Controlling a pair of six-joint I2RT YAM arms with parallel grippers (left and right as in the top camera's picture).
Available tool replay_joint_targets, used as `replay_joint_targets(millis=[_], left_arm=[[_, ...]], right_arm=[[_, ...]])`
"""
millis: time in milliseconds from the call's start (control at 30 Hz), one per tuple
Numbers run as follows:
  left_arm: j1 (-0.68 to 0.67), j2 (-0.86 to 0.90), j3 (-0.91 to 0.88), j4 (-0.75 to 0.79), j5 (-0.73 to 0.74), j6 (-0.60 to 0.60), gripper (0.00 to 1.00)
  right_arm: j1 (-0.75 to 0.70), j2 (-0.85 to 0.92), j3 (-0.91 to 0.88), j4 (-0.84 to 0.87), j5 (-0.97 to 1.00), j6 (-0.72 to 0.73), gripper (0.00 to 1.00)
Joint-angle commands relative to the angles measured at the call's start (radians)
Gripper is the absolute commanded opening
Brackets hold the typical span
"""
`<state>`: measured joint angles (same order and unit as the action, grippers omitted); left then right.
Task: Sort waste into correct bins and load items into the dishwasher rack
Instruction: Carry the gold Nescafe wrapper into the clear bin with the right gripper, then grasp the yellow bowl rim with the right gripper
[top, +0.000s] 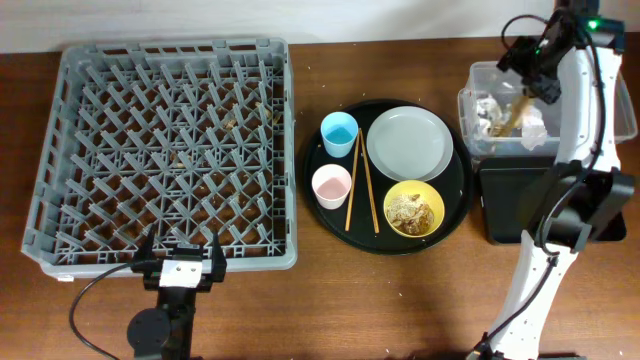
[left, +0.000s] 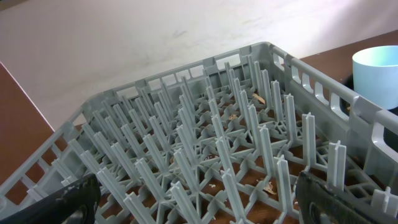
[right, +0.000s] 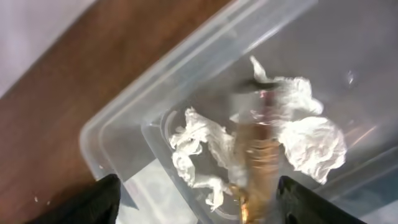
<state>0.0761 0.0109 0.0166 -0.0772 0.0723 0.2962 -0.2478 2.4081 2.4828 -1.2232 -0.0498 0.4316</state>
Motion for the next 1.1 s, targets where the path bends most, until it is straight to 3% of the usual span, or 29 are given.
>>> replay_joint_targets(millis=[0,67,133,267,367,433,600,700,867,1033,1067], left_arm=[[0.005,-0.005,-0.008,0.002,0.010,0.009,1.00],[0.005,-0.005,-0.008,0.002,0.010,0.009,1.00],[0.005,-0.005,-0.008,0.002,0.010,0.009,1.00],[0.005,-0.005,-0.008,0.002,0.010,0.009,1.00],[0.005,-0.005,-0.008,0.002,0.010,0.009,1.00],[0.005,-0.005,-0.008,0.002,0.010,0.009,1.00],[0.005,-0.005,-0.008,0.002,0.010,0.009,1.00],[0.005,-0.005,-0.008,0.002,0.010,0.009,1.00],[0.005,-0.005,-0.008,0.002,0.010,0.009,1.00],[0.005,-0.005,-0.008,0.002,0.010,0.009,1.00],[0.005,-0.005,-0.008,0.002,0.010,0.009,1.00]], right_arm=[[0.003,-0.051,0.029,-0.022,-0.101,-0.084,0.80],[0.013,-0.145,0.076,-0.111,-0.269,-0.138,0.76],[0.056,-0.254,0.080,-0.229,-0.281,-0.173,0.75],[0.233,-0.364,0.080,-0.469,-0.140,-0.188,0.77],[0.391,-0.359,0.000,-0.476,-0.136,-0.188,0.79],[0.462,-0.359,-0.108,-0.475,-0.010,-0.084,0.74],[0.602,-0.359,-0.500,-0.306,0.037,-0.005,0.74],[0.608,-0.359,-0.670,-0.195,0.028,0.024,0.70],[0.608,-0.359,-0.854,-0.068,0.028,0.034,0.49],[0.628,-0.359,-1.009,0.072,0.029,0.034,0.42],[0.633,-0.359,-1.019,0.080,0.033,0.034,0.30]])
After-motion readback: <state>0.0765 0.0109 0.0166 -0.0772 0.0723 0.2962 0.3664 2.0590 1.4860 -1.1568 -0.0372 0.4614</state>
